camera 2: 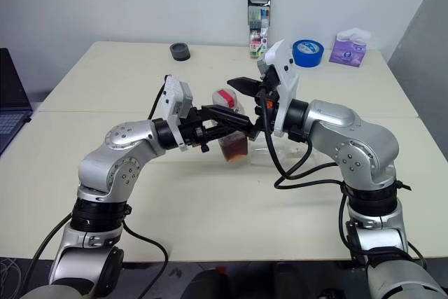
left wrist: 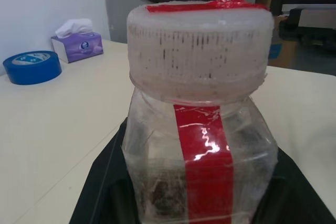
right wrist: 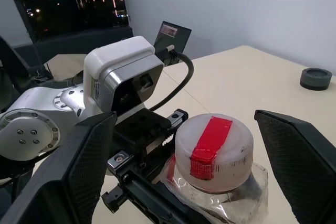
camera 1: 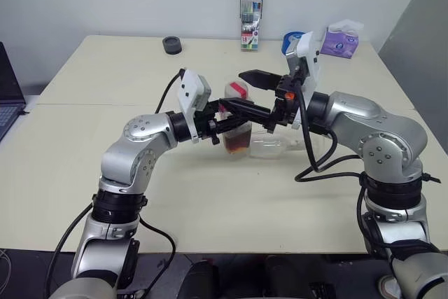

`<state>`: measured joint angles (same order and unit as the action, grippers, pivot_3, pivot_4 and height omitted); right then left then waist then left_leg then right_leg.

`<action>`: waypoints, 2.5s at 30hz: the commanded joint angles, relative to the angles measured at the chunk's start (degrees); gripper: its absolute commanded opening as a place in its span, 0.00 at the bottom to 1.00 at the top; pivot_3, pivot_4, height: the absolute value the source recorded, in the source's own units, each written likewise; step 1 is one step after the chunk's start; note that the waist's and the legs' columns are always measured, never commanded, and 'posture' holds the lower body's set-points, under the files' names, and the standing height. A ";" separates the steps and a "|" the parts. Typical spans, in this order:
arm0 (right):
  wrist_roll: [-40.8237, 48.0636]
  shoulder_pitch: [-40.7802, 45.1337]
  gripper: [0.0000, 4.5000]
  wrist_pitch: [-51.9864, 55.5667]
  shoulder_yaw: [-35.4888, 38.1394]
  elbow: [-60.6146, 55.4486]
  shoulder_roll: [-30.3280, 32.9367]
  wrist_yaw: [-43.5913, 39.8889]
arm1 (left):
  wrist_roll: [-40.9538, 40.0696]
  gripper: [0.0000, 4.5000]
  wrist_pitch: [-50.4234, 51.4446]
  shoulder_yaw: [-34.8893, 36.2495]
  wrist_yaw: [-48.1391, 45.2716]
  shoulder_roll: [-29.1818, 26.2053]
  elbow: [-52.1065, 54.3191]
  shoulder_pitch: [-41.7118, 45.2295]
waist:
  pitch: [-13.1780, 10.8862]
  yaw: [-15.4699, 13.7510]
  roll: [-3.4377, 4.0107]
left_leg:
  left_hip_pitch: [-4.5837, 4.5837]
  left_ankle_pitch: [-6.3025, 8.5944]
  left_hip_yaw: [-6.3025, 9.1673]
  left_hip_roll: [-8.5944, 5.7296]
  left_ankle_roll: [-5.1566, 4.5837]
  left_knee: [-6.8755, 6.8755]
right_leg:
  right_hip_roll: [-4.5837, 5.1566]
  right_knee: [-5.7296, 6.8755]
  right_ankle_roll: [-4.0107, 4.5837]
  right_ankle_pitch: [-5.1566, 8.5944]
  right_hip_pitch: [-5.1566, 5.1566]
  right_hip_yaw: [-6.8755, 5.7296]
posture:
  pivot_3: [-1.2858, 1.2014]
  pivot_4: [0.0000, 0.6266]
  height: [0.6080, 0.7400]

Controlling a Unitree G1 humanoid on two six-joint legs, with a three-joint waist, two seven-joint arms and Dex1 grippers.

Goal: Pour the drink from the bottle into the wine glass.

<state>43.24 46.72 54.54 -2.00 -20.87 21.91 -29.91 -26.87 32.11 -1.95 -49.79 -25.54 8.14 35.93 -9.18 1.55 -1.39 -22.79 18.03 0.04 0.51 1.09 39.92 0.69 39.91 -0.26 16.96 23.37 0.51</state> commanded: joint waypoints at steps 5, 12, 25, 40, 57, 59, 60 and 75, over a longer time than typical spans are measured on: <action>-2.03 1.29 1.00 -2.01 -0.64 0.91 -0.75 -0.52 | -0.41 0.40 -1.65 0.20 -1.11 0.20 0.54 1.92 | 0.00 0.01 0.01 | 0.00 0.00 -0.01 0.00 -0.01 0.00 | 0.00 0.00 0.00 0.00 0.01 0.00 | 0.52 0.24 1.00; -2.09 1.38 1.00 -2.71 -0.38 1.52 -1.80 -0.31 | -0.29 0.40 -1.81 0.40 -0.55 1.06 0.18 2.12 | -0.01 0.00 0.01 | -0.01 0.00 0.00 0.00 -0.01 0.00 | 0.00 0.00 0.00 0.00 0.02 0.00 | 0.52 0.24 1.00; -3.83 0.60 0.41 -3.83 -0.69 1.10 -2.70 -0.36 | -0.34 0.40 -1.68 0.64 -0.13 1.24 0.34 1.56 | -0.01 0.01 0.01 | -0.01 0.00 -0.01 0.00 0.01 0.00 | 0.00 0.00 0.00 0.00 0.03 0.00 | 0.52 0.24 1.00; -8.04 14.73 0.41 -17.77 -9.39 24.45 6.81 -43.54 | -15.49 0.40 8.06 0.93 -13.22 -6.15 12.24 0.48 | -0.13 0.26 0.16 | 0.05 0.02 0.00 0.01 -0.05 -0.03 | -0.04 0.00 0.00 0.00 0.01 -0.01 | 0.52 0.24 1.00; 1.57 -0.39 1.00 2.56 5.86 -4.39 9.04 -15.29 | -5.62 0.40 -0.56 1.62 -5.13 -4.62 4.48 -2.14 | -0.15 0.12 0.17 | -0.07 0.01 0.08 -0.04 -0.03 -0.04 | 0.13 -0.08 0.00 0.00 0.02 -0.13 | 0.52 0.24 1.00; -0.07 -1.50 1.00 1.96 5.48 -6.64 5.22 -8.73 | -4.93 0.40 -1.39 1.18 -4.46 -3.55 3.93 -1.87 | -0.16 0.13 0.18 | -0.05 0.01 0.07 -0.04 -0.03 -0.02 | 0.12 -0.01 0.00 0.00 0.02 -0.13 | 0.52 0.24 1.00; -1.67 -2.08 1.00 1.18 4.66 -7.62 3.56 -5.69 | -4.63 0.40 -1.66 0.88 -4.20 -3.03 3.80 -1.76 | -0.15 0.12 0.18 | -0.05 0.00 0.06 -0.05 -0.01 -0.02 | 0.12 -0.01 0.00 0.00 0.03 -0.12 | 0.52 0.24 1.00; -4.27 -3.59 1.00 -0.70 0.61 -9.74 0.76 1.07 | -4.08 0.40 -2.41 0.03 -5.66 -2.19 2.31 0.00 | -0.15 0.09 0.18 | -0.07 -0.03 0.04 -0.07 0.05 0.00 | 0.11 -0.03 0.00 0.01 0.04 -0.10 | 0.52 0.24 1.00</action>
<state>39.14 42.57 55.44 -1.46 -29.24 22.25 -28.68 -30.45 30.91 -2.29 -55.10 -27.64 9.21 34.45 -9.34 1.64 -1.20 -22.85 18.00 0.09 0.44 1.13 39.92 0.81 39.88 -0.26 16.97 23.40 0.41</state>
